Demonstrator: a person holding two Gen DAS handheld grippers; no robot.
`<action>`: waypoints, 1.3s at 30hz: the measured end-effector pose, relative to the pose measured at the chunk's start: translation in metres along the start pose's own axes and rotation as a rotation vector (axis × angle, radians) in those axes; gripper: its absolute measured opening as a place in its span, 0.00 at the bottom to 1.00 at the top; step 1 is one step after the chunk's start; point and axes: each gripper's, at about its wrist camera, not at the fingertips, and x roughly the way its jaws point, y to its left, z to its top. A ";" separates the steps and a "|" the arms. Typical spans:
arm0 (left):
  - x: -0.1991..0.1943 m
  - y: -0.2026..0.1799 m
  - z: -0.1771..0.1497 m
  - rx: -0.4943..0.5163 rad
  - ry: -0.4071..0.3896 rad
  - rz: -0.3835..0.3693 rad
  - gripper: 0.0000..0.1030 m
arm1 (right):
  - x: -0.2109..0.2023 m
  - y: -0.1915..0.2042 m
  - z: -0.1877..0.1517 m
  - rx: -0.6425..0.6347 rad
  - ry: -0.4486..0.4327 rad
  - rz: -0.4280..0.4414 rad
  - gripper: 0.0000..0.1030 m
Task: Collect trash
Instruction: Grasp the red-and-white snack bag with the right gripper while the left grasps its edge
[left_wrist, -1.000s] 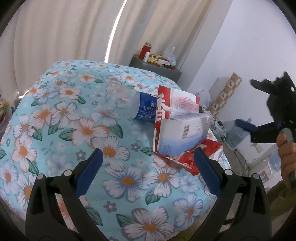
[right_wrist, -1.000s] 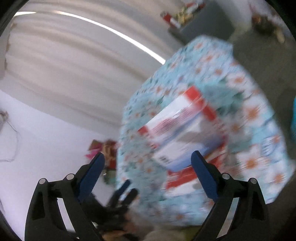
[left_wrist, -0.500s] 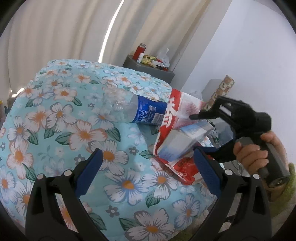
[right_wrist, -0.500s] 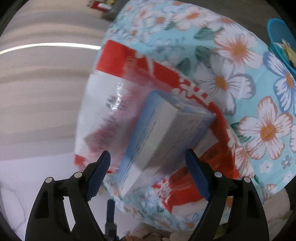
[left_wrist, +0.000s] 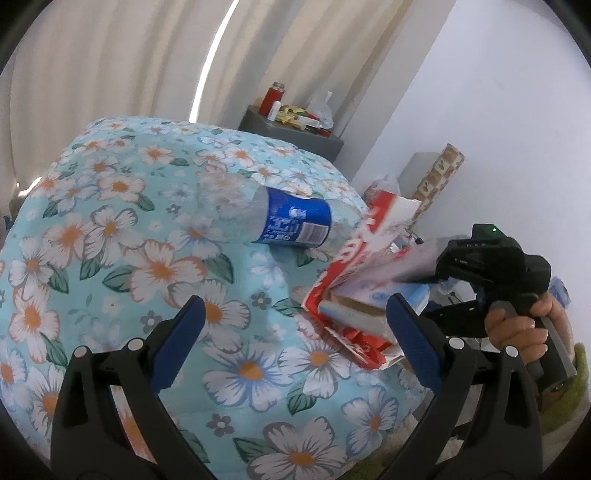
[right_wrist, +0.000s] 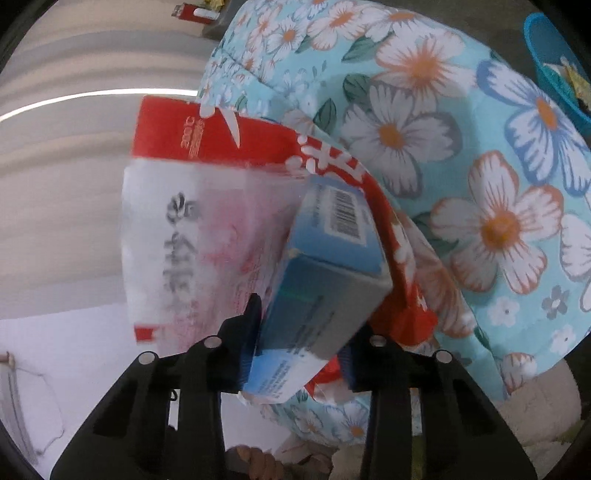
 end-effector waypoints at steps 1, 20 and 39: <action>0.000 -0.003 0.002 0.012 -0.004 -0.003 0.91 | -0.003 -0.001 -0.001 -0.009 -0.002 0.006 0.34; 0.033 -0.081 0.002 0.260 0.129 -0.238 0.62 | -0.028 -0.015 -0.017 -0.166 0.031 0.023 0.34; 0.083 -0.069 0.014 0.285 0.227 -0.162 0.33 | -0.024 -0.026 0.001 -0.169 0.049 0.066 0.33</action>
